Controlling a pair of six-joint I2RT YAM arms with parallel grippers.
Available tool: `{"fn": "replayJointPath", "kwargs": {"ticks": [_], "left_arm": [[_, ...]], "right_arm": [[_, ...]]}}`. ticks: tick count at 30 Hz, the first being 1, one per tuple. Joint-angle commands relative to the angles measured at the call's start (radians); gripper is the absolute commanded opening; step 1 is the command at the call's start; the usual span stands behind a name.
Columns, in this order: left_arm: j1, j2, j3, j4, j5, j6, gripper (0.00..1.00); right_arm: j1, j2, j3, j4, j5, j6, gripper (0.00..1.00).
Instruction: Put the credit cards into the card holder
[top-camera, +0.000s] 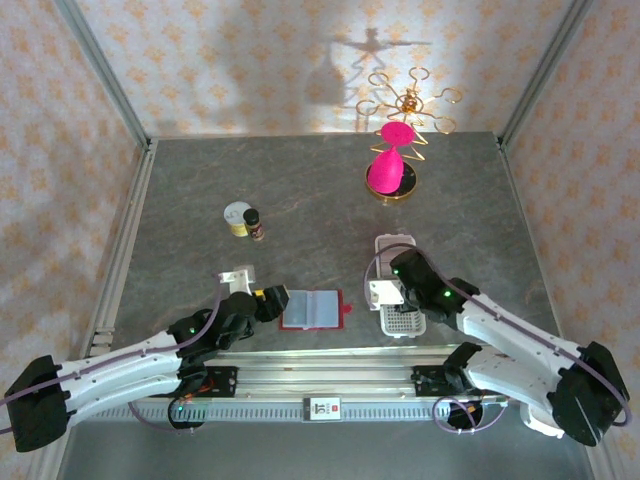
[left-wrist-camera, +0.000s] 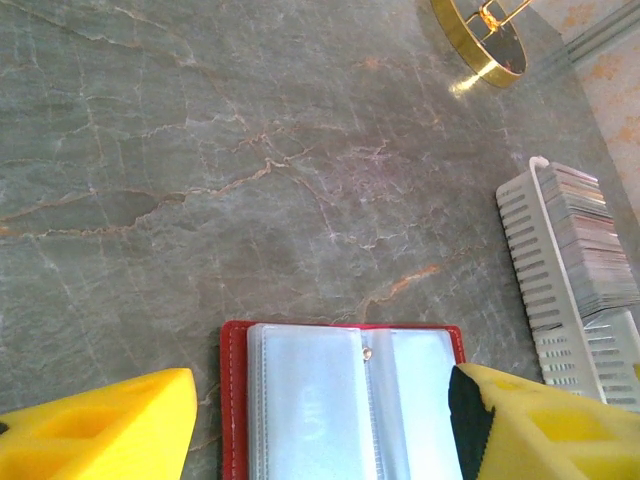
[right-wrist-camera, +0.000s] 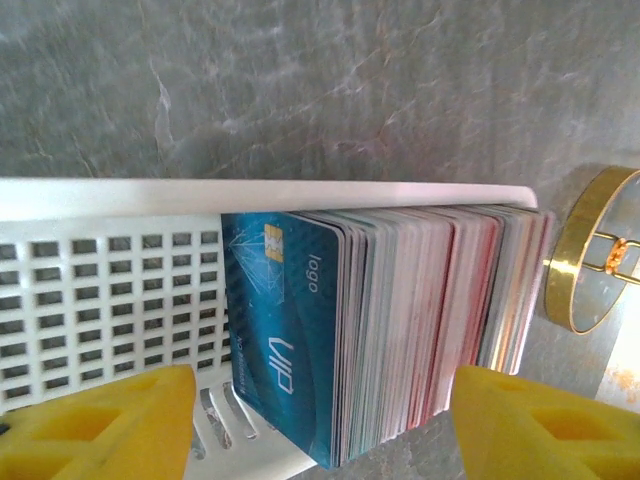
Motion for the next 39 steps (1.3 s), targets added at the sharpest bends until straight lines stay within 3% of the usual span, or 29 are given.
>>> {"fn": "replayJointPath", "kwargs": {"ticks": [1, 8, 15, 20, 26, 39], "left_arm": [[-0.002, 0.000, -0.017, 0.039, 0.016, 0.019, 0.69], [-0.003, -0.020, -0.037, 0.052, 0.032, 0.019, 0.68], [-0.002, -0.034, -0.054, 0.079, 0.058, -0.006, 0.68], [-0.002, -0.034, -0.059, 0.085, 0.076, -0.023, 0.68], [-0.002, -0.037, -0.063, 0.070, 0.073, -0.033, 0.67], [-0.003, -0.037, -0.072, 0.086, 0.097, -0.050, 0.66]], "right_arm": [[-0.007, 0.032, -0.019, 0.101, 0.065, -0.087, 0.64], [-0.011, 0.099, -0.015, 0.170, 0.059, -0.093, 0.59], [-0.019, 0.123, -0.034, 0.204, 0.056, -0.112, 0.66], [-0.024, 0.141, -0.048, 0.264, 0.073, -0.114, 0.65], [-0.027, 0.138, -0.036, 0.227, 0.073, -0.110, 0.46], [-0.027, 0.095, -0.045, 0.168, 0.054, -0.105, 0.31]]}}
